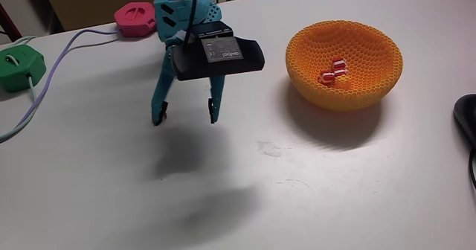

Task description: Place cube pieces into the yellow basket

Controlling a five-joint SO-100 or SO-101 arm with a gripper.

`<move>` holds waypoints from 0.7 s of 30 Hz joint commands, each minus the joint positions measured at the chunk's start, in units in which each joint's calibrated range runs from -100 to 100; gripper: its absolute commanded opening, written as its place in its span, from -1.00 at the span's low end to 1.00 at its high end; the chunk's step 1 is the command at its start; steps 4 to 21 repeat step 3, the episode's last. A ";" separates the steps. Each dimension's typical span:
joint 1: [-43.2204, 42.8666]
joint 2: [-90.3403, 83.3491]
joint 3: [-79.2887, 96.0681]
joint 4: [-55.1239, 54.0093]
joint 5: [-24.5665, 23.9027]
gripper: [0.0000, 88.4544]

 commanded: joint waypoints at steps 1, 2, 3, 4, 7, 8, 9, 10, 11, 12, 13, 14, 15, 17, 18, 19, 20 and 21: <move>0.77 -7.54 -1.98 11.88 0.44 -0.02; 0.77 -8.87 -0.25 12.06 0.20 -0.02; 0.77 -10.19 1.68 11.97 0.00 -0.02; 0.77 -10.19 1.68 11.97 0.00 -0.02; 0.77 -10.19 1.68 11.97 0.00 -0.02; 0.77 -10.19 1.68 11.97 0.00 -0.02; 0.77 -10.19 1.68 11.97 0.00 -0.02; 0.77 -10.19 1.68 11.97 0.00 -0.02; 0.77 -10.19 1.68 11.97 0.00 -0.02; 0.77 -10.19 1.68 11.97 0.00 -0.02; 0.77 -10.19 1.68 11.97 0.00 -0.02; 0.77 -10.19 1.68 11.97 0.00 -0.02; 0.77 -10.19 1.68 11.97 0.00 -0.02; 0.77 -10.19 1.68 11.97 0.00 -0.02; 0.77 -10.19 1.68 11.97 0.00 -0.02; 0.77 -10.19 1.68 11.97 0.00 -0.02; 0.77 -10.19 1.68 11.97 0.00 -0.02; 0.77 -10.19 1.68 11.97 0.00 -0.02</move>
